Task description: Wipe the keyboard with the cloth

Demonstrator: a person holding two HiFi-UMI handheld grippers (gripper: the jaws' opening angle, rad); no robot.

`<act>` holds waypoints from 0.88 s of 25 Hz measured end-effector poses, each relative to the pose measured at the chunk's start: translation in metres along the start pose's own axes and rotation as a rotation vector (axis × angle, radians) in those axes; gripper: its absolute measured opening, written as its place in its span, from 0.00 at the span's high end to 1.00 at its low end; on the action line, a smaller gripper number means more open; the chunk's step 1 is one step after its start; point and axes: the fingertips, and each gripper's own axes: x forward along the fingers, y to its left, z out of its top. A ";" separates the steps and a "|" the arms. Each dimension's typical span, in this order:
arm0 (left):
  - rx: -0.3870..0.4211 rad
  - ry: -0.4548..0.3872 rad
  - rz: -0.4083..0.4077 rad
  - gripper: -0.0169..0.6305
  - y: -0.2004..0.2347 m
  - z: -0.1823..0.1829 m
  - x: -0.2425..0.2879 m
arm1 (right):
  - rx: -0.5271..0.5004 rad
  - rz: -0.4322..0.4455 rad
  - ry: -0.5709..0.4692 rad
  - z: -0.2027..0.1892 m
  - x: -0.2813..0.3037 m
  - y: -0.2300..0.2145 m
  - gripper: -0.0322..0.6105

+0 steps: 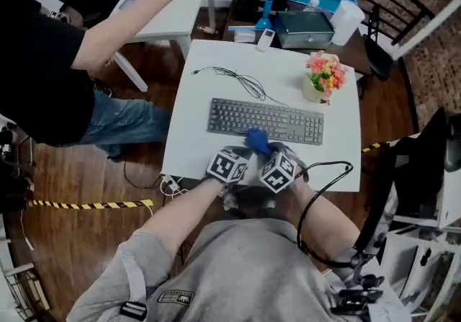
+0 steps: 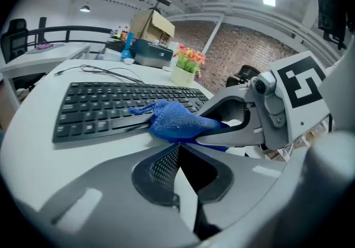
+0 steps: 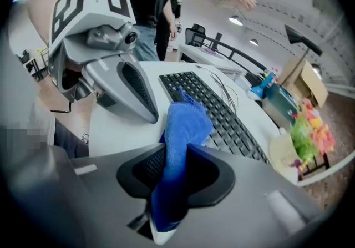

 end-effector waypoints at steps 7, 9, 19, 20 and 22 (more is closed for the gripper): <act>0.113 0.067 -0.089 0.98 -0.069 0.002 0.045 | 0.183 -0.084 0.055 -0.091 -0.039 -0.017 0.77; 0.132 0.080 -0.096 0.98 -0.082 0.003 0.055 | 0.221 -0.094 0.055 -0.109 -0.045 -0.019 0.77; 0.149 0.090 -0.039 0.98 -0.114 0.016 0.069 | 0.273 -0.079 0.012 -0.139 -0.051 -0.023 0.77; 0.149 0.091 -0.032 0.98 -0.116 0.017 0.070 | 0.269 -0.075 0.004 -0.138 -0.051 -0.023 0.76; 0.147 0.091 -0.019 0.98 -0.117 0.017 0.070 | 0.268 -0.064 -0.011 -0.138 -0.051 -0.023 0.76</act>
